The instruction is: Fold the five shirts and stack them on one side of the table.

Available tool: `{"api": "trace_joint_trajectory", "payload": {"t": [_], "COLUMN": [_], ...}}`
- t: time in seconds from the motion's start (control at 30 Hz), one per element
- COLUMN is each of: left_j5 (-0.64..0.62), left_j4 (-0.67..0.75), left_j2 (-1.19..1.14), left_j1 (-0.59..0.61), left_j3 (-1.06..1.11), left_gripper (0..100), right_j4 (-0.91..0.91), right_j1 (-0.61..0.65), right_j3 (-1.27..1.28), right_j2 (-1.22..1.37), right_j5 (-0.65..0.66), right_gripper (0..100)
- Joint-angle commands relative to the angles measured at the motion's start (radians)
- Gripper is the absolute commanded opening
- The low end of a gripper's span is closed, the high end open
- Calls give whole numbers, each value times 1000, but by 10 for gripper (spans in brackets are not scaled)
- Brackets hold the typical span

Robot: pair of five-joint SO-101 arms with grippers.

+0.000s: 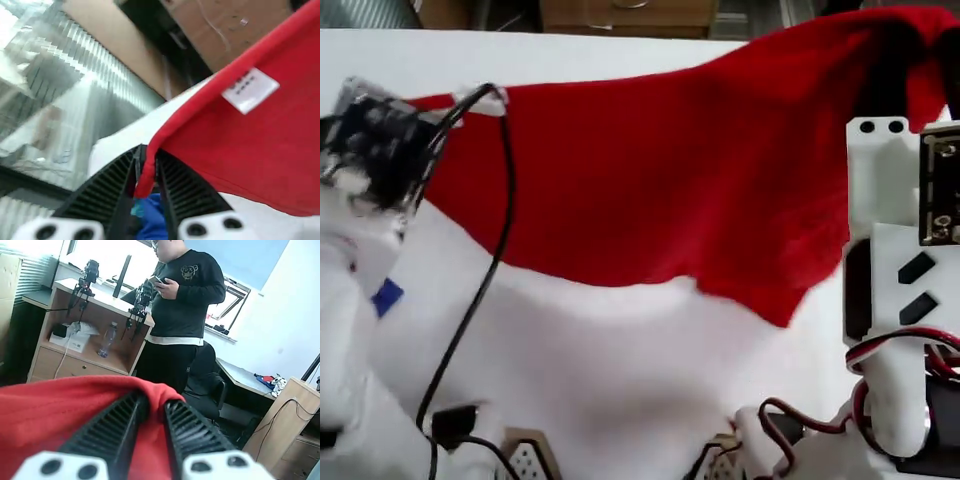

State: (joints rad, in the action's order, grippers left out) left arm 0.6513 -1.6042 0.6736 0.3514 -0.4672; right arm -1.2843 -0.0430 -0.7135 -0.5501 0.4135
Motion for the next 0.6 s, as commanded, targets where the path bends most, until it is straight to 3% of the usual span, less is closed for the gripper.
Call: {"api": "trace_joint_trajectory", "payload": {"t": [0.0,0.57], "left_j5": [8,9], "left_j4": [26,-58], "left_j2": [6,28], "left_j1": [48,51], "left_j3": [-90,-117], "left_gripper": [25,25], "right_j4": [1,-74], "right_j1": [-5,-2], "right_j3": [-23,-34], "right_j2": [-13,-105], "right_j5": [3,3], "right_gripper": [22,22]}}
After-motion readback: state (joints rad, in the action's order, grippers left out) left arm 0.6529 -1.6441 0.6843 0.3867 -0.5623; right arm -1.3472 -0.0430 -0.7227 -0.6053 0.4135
